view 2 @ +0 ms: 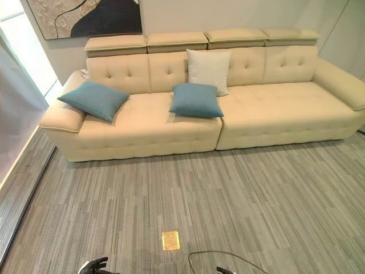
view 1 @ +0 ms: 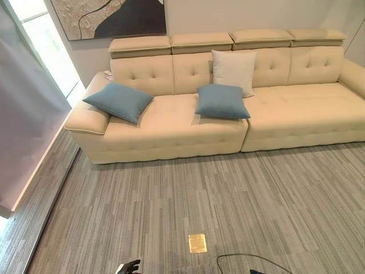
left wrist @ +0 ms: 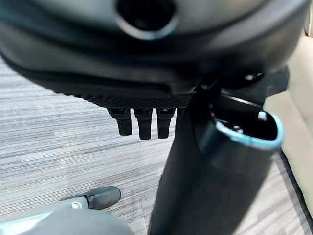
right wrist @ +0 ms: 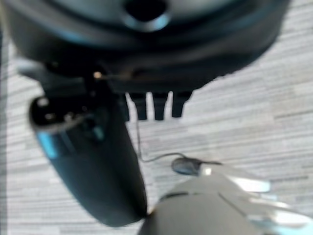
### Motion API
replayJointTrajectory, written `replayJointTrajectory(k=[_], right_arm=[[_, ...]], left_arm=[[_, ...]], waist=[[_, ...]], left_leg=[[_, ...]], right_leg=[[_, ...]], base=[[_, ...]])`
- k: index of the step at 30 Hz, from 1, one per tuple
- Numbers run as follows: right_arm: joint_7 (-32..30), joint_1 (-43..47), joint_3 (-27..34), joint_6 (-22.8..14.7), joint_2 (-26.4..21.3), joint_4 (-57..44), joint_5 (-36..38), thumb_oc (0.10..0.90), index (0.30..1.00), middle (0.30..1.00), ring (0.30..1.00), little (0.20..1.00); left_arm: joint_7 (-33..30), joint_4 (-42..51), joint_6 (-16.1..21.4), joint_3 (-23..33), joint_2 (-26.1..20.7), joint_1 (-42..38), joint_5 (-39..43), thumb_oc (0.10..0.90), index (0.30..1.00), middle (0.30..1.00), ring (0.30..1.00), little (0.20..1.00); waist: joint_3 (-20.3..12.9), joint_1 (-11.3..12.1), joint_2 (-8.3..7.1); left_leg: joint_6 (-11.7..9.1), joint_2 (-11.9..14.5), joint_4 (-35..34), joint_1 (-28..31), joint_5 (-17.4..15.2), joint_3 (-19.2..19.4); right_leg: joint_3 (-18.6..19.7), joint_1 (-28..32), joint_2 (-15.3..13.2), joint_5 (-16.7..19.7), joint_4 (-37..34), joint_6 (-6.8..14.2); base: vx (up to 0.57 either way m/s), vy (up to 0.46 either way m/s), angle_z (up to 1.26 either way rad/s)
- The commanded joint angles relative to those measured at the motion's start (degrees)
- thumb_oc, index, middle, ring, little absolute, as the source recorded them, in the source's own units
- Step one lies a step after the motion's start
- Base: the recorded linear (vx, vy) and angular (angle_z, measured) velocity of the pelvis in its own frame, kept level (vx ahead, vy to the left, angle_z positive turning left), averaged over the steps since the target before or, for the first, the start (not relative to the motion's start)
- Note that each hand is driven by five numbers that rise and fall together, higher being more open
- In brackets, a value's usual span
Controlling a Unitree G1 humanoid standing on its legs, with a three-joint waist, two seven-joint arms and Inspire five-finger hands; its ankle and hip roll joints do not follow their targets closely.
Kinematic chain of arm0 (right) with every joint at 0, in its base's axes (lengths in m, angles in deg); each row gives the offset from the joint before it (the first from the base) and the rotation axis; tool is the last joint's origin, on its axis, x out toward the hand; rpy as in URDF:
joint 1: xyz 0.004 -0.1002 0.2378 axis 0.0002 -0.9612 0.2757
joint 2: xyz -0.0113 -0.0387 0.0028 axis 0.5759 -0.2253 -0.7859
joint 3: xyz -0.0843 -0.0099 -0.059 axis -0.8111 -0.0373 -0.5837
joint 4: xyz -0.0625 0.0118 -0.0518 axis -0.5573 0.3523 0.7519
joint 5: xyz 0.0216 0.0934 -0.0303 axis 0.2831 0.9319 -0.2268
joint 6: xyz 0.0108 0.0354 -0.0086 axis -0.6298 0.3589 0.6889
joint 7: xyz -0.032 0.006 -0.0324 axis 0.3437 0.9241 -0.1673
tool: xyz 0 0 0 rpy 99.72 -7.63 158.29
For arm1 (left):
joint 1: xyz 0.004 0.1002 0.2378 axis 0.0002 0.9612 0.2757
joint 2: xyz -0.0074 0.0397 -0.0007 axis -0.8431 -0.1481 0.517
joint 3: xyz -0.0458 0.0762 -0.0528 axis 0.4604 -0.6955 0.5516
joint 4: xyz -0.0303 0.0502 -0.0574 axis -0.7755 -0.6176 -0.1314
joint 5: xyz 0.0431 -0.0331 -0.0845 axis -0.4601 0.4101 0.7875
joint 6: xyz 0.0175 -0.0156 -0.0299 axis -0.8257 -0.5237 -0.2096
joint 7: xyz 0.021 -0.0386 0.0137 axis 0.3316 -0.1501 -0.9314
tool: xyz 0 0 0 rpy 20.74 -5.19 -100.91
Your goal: Pick up all the scattered cushions and arrange them neatly on the sofa.
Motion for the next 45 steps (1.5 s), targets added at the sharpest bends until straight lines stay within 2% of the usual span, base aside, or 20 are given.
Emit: replayJointTrajectory(k=[1,10,16,17,18,20,21,23,27,28,30,32,33,34,35,36,37,40,44,45], right_arm=[[1.12,2.94,-1.32,-0.52,-0.35,1.03,-0.83,0.800,0.900,0.900,0.900,0.900],[1.06,3.27,-2.83,-0.55,-0.17,1.00,-2.67,0.800,0.900,0.900,0.900,0.900],[0.55,5.40,-5.09,-0.46,-0.84,0.27,-5.43,0.800,0.900,0.900,0.900,0.900],[0.21,5.81,-4.76,-0.30,-1.62,0.29,-5.88,0.800,0.900,0.900,0.900,0.900],[0.21,5.81,-4.76,-0.30,-1.62,0.29,-5.88,0.800,0.900,0.900,0.900,0.900],[-0.06,5.86,-4.50,-0.28,-2.03,0.23,-6.04,0.800,0.900,0.900,0.900,0.900],[-0.31,5.98,-4.56,-0.11,-2.41,0.16,-6.16,0.800,0.900,0.900,0.900,0.900],[-0.24,6.56,-3.51,0.41,-2.53,0.68,-4.89,0.800,0.900,0.900,0.900,0.900],[-0.52,6.64,-3.46,0.64,-1.46,1.10,-5.67,0.800,0.900,0.900,0.900,0.900],[-0.61,6.62,-2.82,0.82,-0.46,0.74,-5.60,0.800,0.900,0.900,0.900,0.900],[-1.00,7.40,-2.93,0.70,-0.25,-0.96,-5.39,0.800,0.900,0.900,0.900,0.900],[-1.26,7.91,-3.57,0.59,-0.05,-1.70,-5.76,0.800,0.900,0.900,0.900,0.900],[-1.84,8.61,-5.51,0.10,0.35,-3.83,-7.17,0.800,0.900,0.900,0.900,0.900],[-1.85,8.60,-5.54,0.13,0.36,-3.86,-7.18,0.800,0.900,0.900,0.900,0.900],[-2.50,8.81,-6.44,-0.21,0.38,-4.49,-7.97,0.800,0.900,0.900,0.900,0.900],[-3.06,8.92,-6.87,-0.32,0.27,-4.85,-8.04,0.800,0.900,0.900,0.900,0.900],[-3.06,8.94,-6.87,-0.32,0.27,-4.84,-8.04,0.800,0.900,0.900,0.900,0.900],[-3.91,8.09,-6.13,-0.07,-0.19,-3.39,-7.42,0.800,0.900,0.900,0.900,0.900],[-4.36,6.47,-3.87,0.38,-0.91,-1.88,-6.73,0.800,0.900,0.900,0.900,0.900],[-4.69,5.07,-2.49,0.47,-1.12,-1.24,-6.87,0.800,0.900,0.900,0.900,0.900]], left_arm=[[-0.33,-3.51,1.25,-1.12,0.01,-3.88,-0.86,0.800,0.900,0.900,0.900,0.900],[-0.23,-4.02,1.39,0.19,-0.34,-3.03,0.84,0.800,0.900,0.900,0.900,0.900],[-1.16,-2.69,2.21,0.59,-0.70,-5.09,3.98,0.800,0.900,0.900,0.900,0.900],[-1.73,-2.48,2.22,0.14,-0.56,-6.04,4.36,0.800,0.900,0.900,0.900,0.900],[-1.73,-2.48,2.22,0.14,-0.56,-6.04,4.36,0.800,0.900,0.900,0.900,0.900],[-2.37,-2.45,2.45,-0.19,-0.60,-6.25,4.06,0.800,0.900,0.900,0.900,0.900],[-2.75,-1.90,2.52,0.02,-0.66,-6.54,3.88,0.800,0.900,0.900,0.900,0.900],[-2.39,-3.30,1.99,1.47,-1.30,-5.92,4.23,0.800,0.900,0.900,0.900,0.900],[-2.64,-5.33,1.41,2.76,-1.58,-4.93,3.80,0.800,0.900,0.900,0.900,0.900],[-2.75,-6.10,1.02,3.74,-2.43,-4.83,3.19,0.800,0.900,0.900,0.900,0.900],[-3.15,-5.27,0.92,3.94,-3.37,-5.42,3.33,0.800,0.900,0.900,0.900,0.900],[-3.35,-4.82,0.84,3.46,-3.87,-5.94,2.64,0.800,0.900,0.900,0.900,0.900],[-3.65,-3.99,0.68,2.04,-4.92,-6.68,0.75,0.800,0.900,0.900,0.900,0.900],[-3.66,-3.97,0.67,2.08,-4.92,-6.66,0.73,0.800,0.900,0.900,0.900,0.900],[-3.68,-3.77,0.68,1.42,-5.47,-7.13,0.20,0.800,0.900,0.900,0.900,0.900],[-3.23,-3.27,0.79,0.92,-5.80,-7.87,-0.02,0.800,0.900,0.900,0.900,0.900],[-3.22,-3.28,0.79,0.93,-5.81,-7.89,-0.02,0.800,0.900,0.900,0.900,0.900],[-3.04,-3.21,0.71,-0.63,-5.68,-9.60,-1.16,0.800,0.900,0.900,0.900,0.900],[-2.42,-4.47,0.38,-1.06,-4.67,-9.39,-2.42,0.800,0.900,0.900,0.900,0.900],[-2.23,-5.65,0.02,-2.20,-3.99,-8.89,-4.93,0.800,0.900,0.900,0.900,0.900]], waist=[[1.07,1.42,-1.28],[1.89,2.36,-1.47],[5.26,3.79,-1.91],[6.27,3.82,-2.30],[6.25,3.80,-2.29],[6.56,3.35,-2.46],[6.65,2.85,-2.74],[5.99,2.71,-3.47],[4.79,3.76,-4.01],[4.32,4.71,-4.86],[5.01,4.86,-5.22],[5.13,4.90,-5.26],[5.27,3.65,-4.49],[5.23,3.73,-4.59],[5.36,2.70,-4.12],[5.76,1.17,-4.00],[5.68,1.12,-3.92],[6.20,-2.57,-4.63],[5.40,-5.04,-4.71],[4.90,-6.03,-4.70]], left_leg=[[-3.83,5.41,1.48,0.82,-6.27,0.84],[-4.35,6.26,1.59,0.33,-5.71,0.35],[-4.99,5.78,5.00,-6.60,-4.39,-2.30],[-5.45,5.30,8.72,-10.65,-4.11,-0.24],[-5.45,5.29,8.75,-10.69,-4.12,-0.27],[-5.56,6.30,9.72,-11.58,-3.87,4.08],[-5.30,8.53,11.06,-13.03,-3.07,12.36],[-5.09,10.60,13.01,-15.25,-2.24,19.91],[-3.98,8.51,13.05,-14.17,-5.22,17.50],[-2.07,7.22,12.76,-13.21,-7.09,18.20],[-0.30,6.03,12.12,-11.80,-8.50,19.04],[0.63,5.40,11.67,-11.30,-8.99,19.12],[1.55,5.05,9.49,-9.24,-8.11,17.86],[1.58,4.93,9.32,-9.17,-8.05,18.00],[1.66,4.59,7.47,-7.35,-8.07,16.25],[1.32,3.84,5.49,-5.02,-8.38,13.96],[1.27,3.95,5.45,-5.15,-8.25,13.90],[0.67,2.01,2.92,0.13,-10.63,8.89],[0.24,1.11,1.75,3.80,-12.70,6.93],[-0.03,0.55,1.16,6.40,-14.01,7.08]], right_leg=[[0.59,2.57,-5.15,-7.86,1.91,5.39],[0.17,2.50,-4.42,-7.89,1.69,5.09],[-2.64,-1.47,-4.64,-8.40,3.98,4.67],[-5.66,-2.04,-5.78,-8.75,4.36,4.47],[-5.69,-2.06,-5.78,-8.75,4.36,4.47],[-7.99,-1.66,-6.46,-8.82,4.22,4.59],[-10.69,-0.98,-7.15,-8.52,3.45,4.98],[-14.67,1.33,-8.12,-8.55,3.09,5.52],[-15.77,3.23,-10.18,-9.81,6.17,6.21],[-16.71,1.90,-13.25,-8.90,12.71,7.37],[-17.13,-2.52,-17.29,-2.62,21.95,9.70],[-16.56,-4.23,-18.56,-1.43,25.76,10.37],[-13.40,-8.19,-15.96,-0.64,29.41,8.99],[-13.20,-8.42,-16.11,-0.77,29.70,9.02],[-10.37,-10.87,-13.09,-2.57,30.32,8.00],[-7.72,-13.20,-9.38,-5.40,26.70,7.09],[-7.83,-13.19,-9.23,-5.20,26.43,7.01],[-4.07,-18.02,-4.09,-4.09,16.42,6.43],[-5.08,-20.90,-2.85,-0.03,9.38,7.10],[-9.42,-22.12,-3.35,1.65,7.18,7.41]], base=[[-0.01,-0.019,0.04],[-0.01,-0.016,0.01],[-0.12,-0.029,0.14],[-0.06,0.034,0.61],[-0.05,0.074,0.82],[0.01,0.084,1.09],[0.04,0.108,1.28],[0.14,0.168,1.21],[0.27,0.230,0.93],[0.28,0.364,0.36],[0.21,0.354,0.25],[0.17,0.242,0.13],[0.16,0.167,0.22],[0.29,0.222,0.17],[0.33,0.099,0.38],[0.33,0.095,0.38],[0.30,0.039,0.89],[0.42,-0.004,0.95],[0.34,-0.020,0.80],[0.41,-0.038,0.19]])
